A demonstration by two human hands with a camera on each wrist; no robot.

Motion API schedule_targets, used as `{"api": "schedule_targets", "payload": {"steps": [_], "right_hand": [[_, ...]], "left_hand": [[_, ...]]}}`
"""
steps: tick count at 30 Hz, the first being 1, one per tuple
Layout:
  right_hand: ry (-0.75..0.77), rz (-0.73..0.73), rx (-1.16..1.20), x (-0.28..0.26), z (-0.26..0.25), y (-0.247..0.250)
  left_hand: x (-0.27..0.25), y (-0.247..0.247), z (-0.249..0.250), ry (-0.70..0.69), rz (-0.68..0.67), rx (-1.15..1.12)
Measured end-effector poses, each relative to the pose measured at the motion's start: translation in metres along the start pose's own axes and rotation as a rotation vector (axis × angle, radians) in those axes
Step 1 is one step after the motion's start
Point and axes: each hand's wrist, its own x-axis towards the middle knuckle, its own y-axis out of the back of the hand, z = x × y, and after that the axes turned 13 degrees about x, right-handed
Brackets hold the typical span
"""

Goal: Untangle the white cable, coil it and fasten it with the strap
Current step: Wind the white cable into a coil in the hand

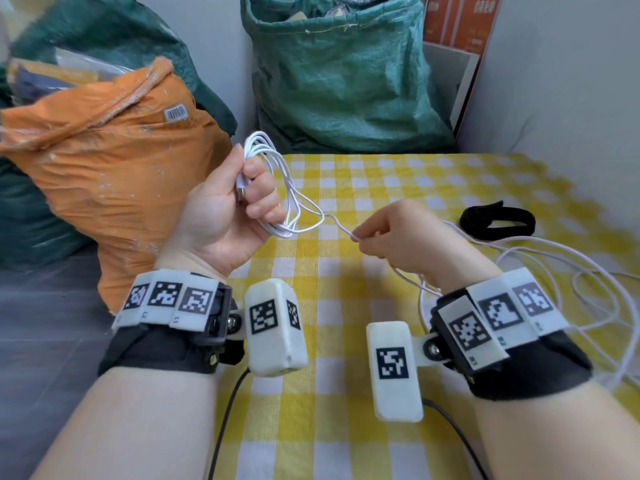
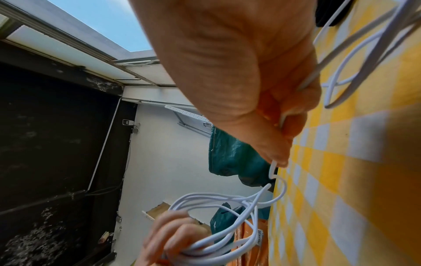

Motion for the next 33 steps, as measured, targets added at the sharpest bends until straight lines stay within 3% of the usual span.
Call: {"api": "schedule_targets", "payload": {"steps": [6,16,22,28,33], "right_hand": [[0.138,-0.003,0.182,0.001,-0.002,-0.009],[0.177,-0.338,0.622,-0.003,-0.004,-0.009],[0.244,-0.264,0.679,-0.006,-0.006,-0.011],[0.255,-0.419,0.783,-0.006,-0.005,-0.008],[0.339,-0.359,0.66,-0.006,-0.005,-0.005]], "left_hand": [[-0.002,-0.013,-0.006,0.007,-0.075,0.197],[-0.006,-0.027,-0.007,0.043,-0.121,0.361],[-0.005,-0.024,-0.005,0.021,-0.015,0.512],[-0.006,-0.023,-0.007,0.007,0.015,0.669],[-0.006,-0.026,-0.009,0.033,0.06,0.793]]}}
